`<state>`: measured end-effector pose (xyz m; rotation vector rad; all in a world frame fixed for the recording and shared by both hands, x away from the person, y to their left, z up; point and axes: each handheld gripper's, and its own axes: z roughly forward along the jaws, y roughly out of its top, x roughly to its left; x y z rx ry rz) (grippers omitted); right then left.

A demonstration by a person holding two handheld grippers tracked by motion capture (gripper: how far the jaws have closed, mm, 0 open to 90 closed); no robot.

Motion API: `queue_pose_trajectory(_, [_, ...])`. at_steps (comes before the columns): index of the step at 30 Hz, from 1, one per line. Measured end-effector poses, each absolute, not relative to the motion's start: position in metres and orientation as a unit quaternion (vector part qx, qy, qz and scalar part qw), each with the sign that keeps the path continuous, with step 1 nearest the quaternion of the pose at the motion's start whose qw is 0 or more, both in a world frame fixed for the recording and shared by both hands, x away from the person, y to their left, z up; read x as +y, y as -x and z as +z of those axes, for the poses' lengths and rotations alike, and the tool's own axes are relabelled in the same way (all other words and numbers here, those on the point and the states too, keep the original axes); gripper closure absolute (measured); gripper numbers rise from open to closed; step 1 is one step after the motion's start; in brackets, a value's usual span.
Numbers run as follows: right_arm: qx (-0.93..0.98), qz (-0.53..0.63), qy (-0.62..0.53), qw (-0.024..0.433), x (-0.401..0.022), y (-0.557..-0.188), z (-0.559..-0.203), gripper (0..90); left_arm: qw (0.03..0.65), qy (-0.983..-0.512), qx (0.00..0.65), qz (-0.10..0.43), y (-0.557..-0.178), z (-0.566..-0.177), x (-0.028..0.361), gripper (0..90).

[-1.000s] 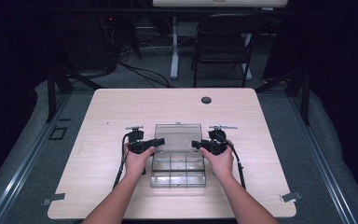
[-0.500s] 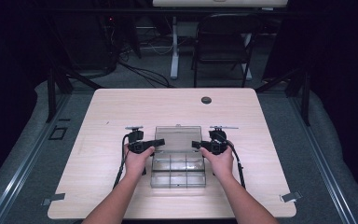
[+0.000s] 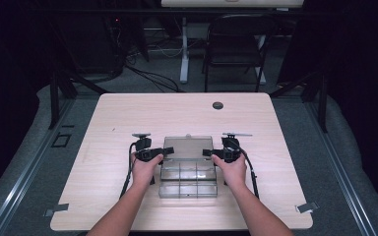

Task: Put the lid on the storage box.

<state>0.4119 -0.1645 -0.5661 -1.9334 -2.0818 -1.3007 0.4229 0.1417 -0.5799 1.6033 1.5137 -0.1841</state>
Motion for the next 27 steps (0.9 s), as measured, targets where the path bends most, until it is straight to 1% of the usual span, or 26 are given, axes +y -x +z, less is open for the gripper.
queue_pose_trajectory(4, [-0.659,-0.411,0.629,0.022,-0.1654,-0.412,-0.5669,49.0,0.444,-0.646,0.616,-0.076,-0.4231,-0.5807,0.142,53.5])
queue_pose_trajectory(24, [-0.657,-0.41,0.633,0.023,-0.1651,-0.4118,-0.5669,49.0,0.446,-0.644,0.617,-0.073,-0.4231,-0.5811,0.1415,53.6])
queue_pose_trajectory(27, [-0.657,-0.41,0.632,0.022,-0.1651,-0.4117,-0.567,47.8,0.447,-0.644,0.617,-0.072,-0.4232,-0.5814,0.1417,53.3])
